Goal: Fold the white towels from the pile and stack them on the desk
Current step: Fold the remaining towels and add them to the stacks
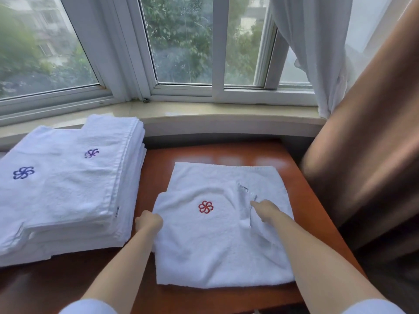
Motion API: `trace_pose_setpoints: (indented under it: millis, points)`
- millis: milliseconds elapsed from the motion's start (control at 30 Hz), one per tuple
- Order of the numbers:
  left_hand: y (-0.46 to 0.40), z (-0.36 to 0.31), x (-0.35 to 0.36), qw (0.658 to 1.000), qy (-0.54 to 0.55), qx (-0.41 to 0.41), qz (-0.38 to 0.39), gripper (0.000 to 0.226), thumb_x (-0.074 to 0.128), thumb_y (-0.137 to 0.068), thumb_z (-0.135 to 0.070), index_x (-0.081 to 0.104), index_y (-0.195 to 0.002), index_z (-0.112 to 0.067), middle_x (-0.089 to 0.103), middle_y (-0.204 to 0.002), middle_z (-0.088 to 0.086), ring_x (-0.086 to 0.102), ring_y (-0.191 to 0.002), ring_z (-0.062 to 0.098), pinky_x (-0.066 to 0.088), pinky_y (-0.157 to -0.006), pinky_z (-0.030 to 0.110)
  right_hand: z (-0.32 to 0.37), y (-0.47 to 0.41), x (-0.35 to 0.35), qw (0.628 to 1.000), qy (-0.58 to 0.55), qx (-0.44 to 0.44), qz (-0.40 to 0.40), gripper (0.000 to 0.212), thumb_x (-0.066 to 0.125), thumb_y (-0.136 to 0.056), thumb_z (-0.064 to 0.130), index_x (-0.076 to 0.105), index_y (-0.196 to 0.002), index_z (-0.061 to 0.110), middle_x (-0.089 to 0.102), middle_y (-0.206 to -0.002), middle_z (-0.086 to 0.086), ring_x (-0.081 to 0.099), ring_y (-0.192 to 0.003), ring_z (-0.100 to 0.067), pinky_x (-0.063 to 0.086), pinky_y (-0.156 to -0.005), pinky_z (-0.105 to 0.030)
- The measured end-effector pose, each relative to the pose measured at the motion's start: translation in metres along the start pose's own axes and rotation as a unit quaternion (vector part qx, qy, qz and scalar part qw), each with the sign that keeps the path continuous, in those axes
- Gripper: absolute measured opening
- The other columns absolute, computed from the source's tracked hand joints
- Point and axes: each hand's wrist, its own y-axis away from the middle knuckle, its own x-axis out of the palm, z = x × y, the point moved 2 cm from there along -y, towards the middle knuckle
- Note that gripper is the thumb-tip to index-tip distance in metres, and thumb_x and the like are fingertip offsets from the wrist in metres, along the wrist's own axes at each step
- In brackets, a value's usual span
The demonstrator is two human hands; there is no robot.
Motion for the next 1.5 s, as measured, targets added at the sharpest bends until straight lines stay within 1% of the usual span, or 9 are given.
trace_pose_setpoints:
  millis: [133, 267, 367, 667, 867, 967, 1200, 1367, 1500]
  points:
    - [-0.029, -0.01, 0.003, 0.998, 0.059, 0.008, 0.033, 0.038, 0.048, -0.093, -0.006, 0.049, -0.127, 0.011, 0.059, -0.124, 0.027, 0.058, -0.115, 0.04, 0.05, -0.096, 0.045, 0.011, -0.021, 0.008, 0.999, -0.029, -0.01, -0.026, 0.049, 0.045, -0.098, 0.033, 0.038, -0.138, 0.005, 0.051, -0.133, -0.013, 0.052, -0.115, -0.03, 0.039, -0.082, -0.029]
    - [-0.042, -0.019, 0.007, 0.984, 0.15, 0.005, 0.091, 0.039, 0.065, -0.087, -0.032, 0.065, -0.091, 0.006, 0.068, -0.079, 0.021, 0.068, -0.074, 0.032, 0.055, -0.067, 0.036, 0.021, -0.039, 0.019, 0.997, -0.058, 0.041, -0.037, 0.06, 0.055, -0.092, 0.031, 0.034, -0.14, 0.002, 0.05, -0.135, -0.017, 0.054, -0.117, -0.033, 0.046, -0.084, -0.032]
    - [-0.045, -0.032, 0.008, 0.978, 0.157, 0.031, 0.132, 0.028, 0.073, -0.083, -0.025, 0.057, -0.067, -0.008, 0.044, -0.047, 0.002, 0.038, -0.044, 0.018, 0.03, -0.047, 0.022, 0.028, -0.05, 0.025, 0.995, -0.044, 0.073, -0.043, 0.056, 0.063, -0.085, 0.029, 0.041, -0.129, 0.0, 0.056, -0.125, -0.017, 0.059, -0.109, -0.032, 0.05, -0.082, -0.033]
    - [-0.045, -0.049, -0.001, 0.984, 0.066, 0.116, 0.121, 0.033, 0.063, -0.075, 0.005, 0.037, -0.071, -0.014, 0.037, -0.072, 0.005, 0.033, -0.06, 0.019, 0.028, -0.05, 0.026, 0.04, -0.047, 0.014, 0.986, -0.025, -0.011, -0.163, 0.026, 0.041, -0.09, 0.003, 0.051, -0.113, 0.011, 0.051, -0.119, -0.012, 0.053, -0.091, -0.029, 0.044, -0.075, -0.032]
    - [-0.027, -0.08, -0.026, 0.97, 0.13, 0.205, -0.022, 0.05, 0.058, -0.085, -0.008, 0.05, -0.134, -0.01, 0.053, -0.131, 0.011, 0.052, -0.119, 0.03, 0.044, -0.097, 0.035, 0.04, -0.031, -0.021, 0.959, -0.156, -0.005, -0.236, 0.019, 0.037, -0.091, 0.01, 0.052, -0.101, 0.014, 0.045, -0.078, 0.0, 0.043, -0.062, -0.021, 0.029, -0.052, -0.03]
    - [-0.014, -0.105, -0.044, 0.945, 0.155, 0.273, -0.095, 0.039, 0.052, -0.089, -0.013, 0.054, -0.128, -0.014, 0.058, -0.125, 0.006, 0.054, -0.115, 0.027, 0.042, -0.088, 0.031, 0.039, -0.026, -0.044, 0.929, -0.198, -0.013, -0.312, 0.013, 0.035, -0.088, 0.02, 0.048, -0.092, 0.018, 0.048, -0.073, -0.004, 0.042, -0.062, -0.02, 0.022, -0.05, -0.031]
    - [-0.012, -0.169, -0.049, 0.912, 0.166, 0.356, -0.118, 0.035, 0.053, -0.092, -0.01, 0.051, -0.126, -0.017, 0.058, -0.113, 0.0, 0.054, -0.101, 0.018, 0.04, -0.079, 0.027, 0.039, -0.052, -0.092, 0.897, -0.239, -0.007, -0.373, 0.029, 0.029, -0.096, 0.016, 0.054, -0.111, 0.02, 0.056, -0.107, -0.008, 0.047, -0.07, -0.016, 0.034, -0.056, -0.028]
    - [-0.053, -0.19, -0.015, 0.955, 0.099, 0.275, -0.052, 0.071, 0.06, -0.09, -0.006, 0.025, -0.151, -0.017, 0.043, -0.147, 0.009, 0.043, -0.133, 0.029, 0.042, -0.104, 0.04, 0.041, -0.085, -0.093, 0.936, -0.165, 0.01, -0.31, 0.037, 0.036, -0.094, 0.003, 0.05, -0.127, 0.013, 0.051, -0.129, -0.009, 0.051, -0.102, -0.03, 0.036, -0.078, -0.029]
    - [-0.083, -0.188, 0.018, 0.977, 0.057, 0.205, 0.003, 0.067, 0.063, -0.089, -0.011, 0.031, -0.148, -0.006, 0.041, -0.148, 0.012, 0.043, -0.133, 0.03, 0.042, -0.098, 0.035, 0.038, -0.114, -0.076, 0.957, -0.09, 0.039, -0.271, 0.048, 0.044, -0.093, 0.006, 0.036, -0.14, 0.01, 0.049, -0.137, -0.011, 0.05, -0.121, -0.033, 0.042, -0.095, -0.038]
